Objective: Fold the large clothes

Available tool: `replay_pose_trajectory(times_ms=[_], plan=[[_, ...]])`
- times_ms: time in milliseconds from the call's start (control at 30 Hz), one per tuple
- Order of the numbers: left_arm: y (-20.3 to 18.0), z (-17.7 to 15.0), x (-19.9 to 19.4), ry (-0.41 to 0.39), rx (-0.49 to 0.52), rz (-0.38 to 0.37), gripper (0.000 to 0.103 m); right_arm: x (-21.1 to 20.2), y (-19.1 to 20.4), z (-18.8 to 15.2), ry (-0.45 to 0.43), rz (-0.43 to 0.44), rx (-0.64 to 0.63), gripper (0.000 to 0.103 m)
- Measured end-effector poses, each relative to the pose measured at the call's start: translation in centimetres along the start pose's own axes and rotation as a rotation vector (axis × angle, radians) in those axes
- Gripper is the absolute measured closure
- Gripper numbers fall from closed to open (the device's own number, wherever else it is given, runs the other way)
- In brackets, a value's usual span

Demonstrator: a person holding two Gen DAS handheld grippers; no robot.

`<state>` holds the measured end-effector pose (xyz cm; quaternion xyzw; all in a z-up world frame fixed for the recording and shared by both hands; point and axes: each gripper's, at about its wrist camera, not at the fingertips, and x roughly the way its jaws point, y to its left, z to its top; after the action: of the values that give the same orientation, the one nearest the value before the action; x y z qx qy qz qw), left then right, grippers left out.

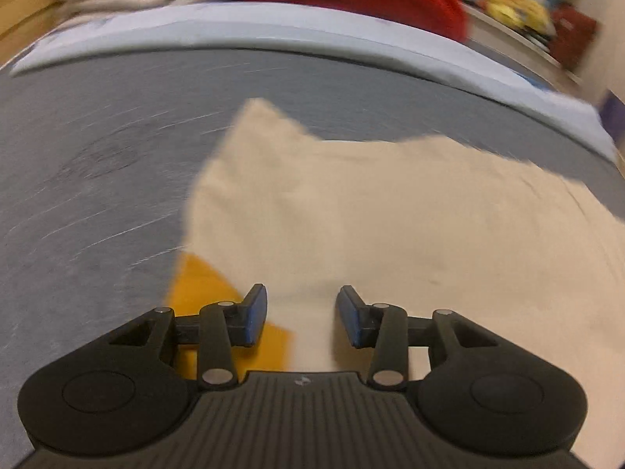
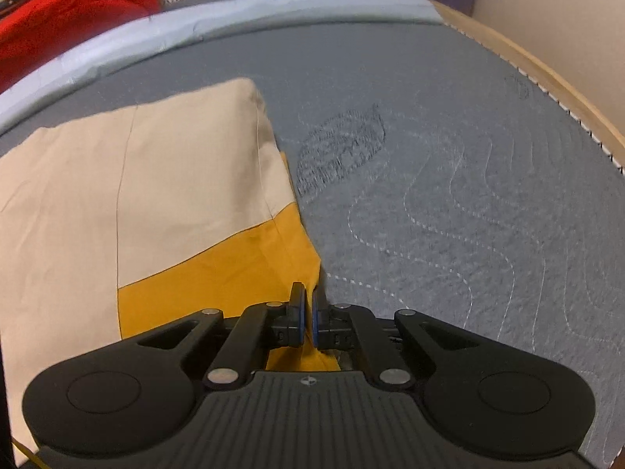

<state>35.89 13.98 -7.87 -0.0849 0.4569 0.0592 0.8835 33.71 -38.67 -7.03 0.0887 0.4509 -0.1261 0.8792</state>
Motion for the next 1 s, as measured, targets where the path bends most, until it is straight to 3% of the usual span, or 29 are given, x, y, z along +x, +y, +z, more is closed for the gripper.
replay_pose_trajectory(times_ms=[100, 200, 233, 300, 400, 467, 533, 633, 733, 767, 833, 867, 933, 1000], plan=[[1.5, 0.0, -0.2, 0.035, -0.027, 0.03, 0.058, 0.3, 0.1, 0.0, 0.001, 0.004, -0.006, 0.101], [2.5, -0.3, -2.2, 0.017, 0.029, 0.077, 0.059, -0.8, -0.1, 0.2, -0.045, 0.014, 0.011, 0.099], [2.8, -0.2, -2.9, 0.003, 0.041, 0.05, 0.059, -1.4, -0.3, 0.2, -0.074, 0.02, 0.019, 0.098], [3.1, -1.0, -4.7, 0.002, 0.076, -0.078, 0.058, -3.1, -0.7, 0.0, -0.145, 0.069, 0.027, 0.098], [3.0, -3.4, -5.2, 0.077, 0.178, -0.178, 0.06, -5.6, -1.0, -1.5, -0.203, 0.188, -0.011, 0.098], [3.5, -5.3, -4.7, 0.127, 0.263, -0.146, 0.061, -5.9, -1.4, -2.9, -0.151, 0.23, -0.059, 0.098], [4.2, -6.5, -4.8, 0.116, 0.312, -0.11, 0.061, -5.2, -1.8, -4.8, -0.036, 0.229, -0.12, 0.101], [5.4, -6.8, -6.5, 0.088, 0.295, -0.077, 0.063, -5.0, -2.9, -7.4, 0.04, 0.125, -0.22, 0.103], [6.1, -7.3, -8.2, 0.093, 0.286, -0.079, 0.063, -5.3, -4.7, -8.9, 0.095, 0.013, -0.22, 0.102], [6.4, -7.9, -7.9, 0.127, 0.31, -0.057, 0.063, -4.9, -5.5, -9.6, 0.146, -0.022, -0.208, 0.102], [6.9, -8.7, -7.3, 0.214, 0.343, 0.01, 0.062, -5.7, -6.5, -9.9, 0.156, -0.04, -0.204, 0.102], [7.1, -8.7, -7.7, 0.218, 0.351, 0.04, 0.062, -6.7, -6.9, -9.6, 0.137, -0.055, -0.183, 0.102], [6.9, -8.2, -10.0, 0.149, 0.338, 0.079, 0.062, -10.6, -8.0, -8.7, -0.014, -0.03, -0.092, 0.102], [6.8, -7.5, -14.3, -0.02, 0.261, 0.047, 0.061, -14.8, -7.9, -8.2, -0.172, -0.004, -0.046, 0.101]])
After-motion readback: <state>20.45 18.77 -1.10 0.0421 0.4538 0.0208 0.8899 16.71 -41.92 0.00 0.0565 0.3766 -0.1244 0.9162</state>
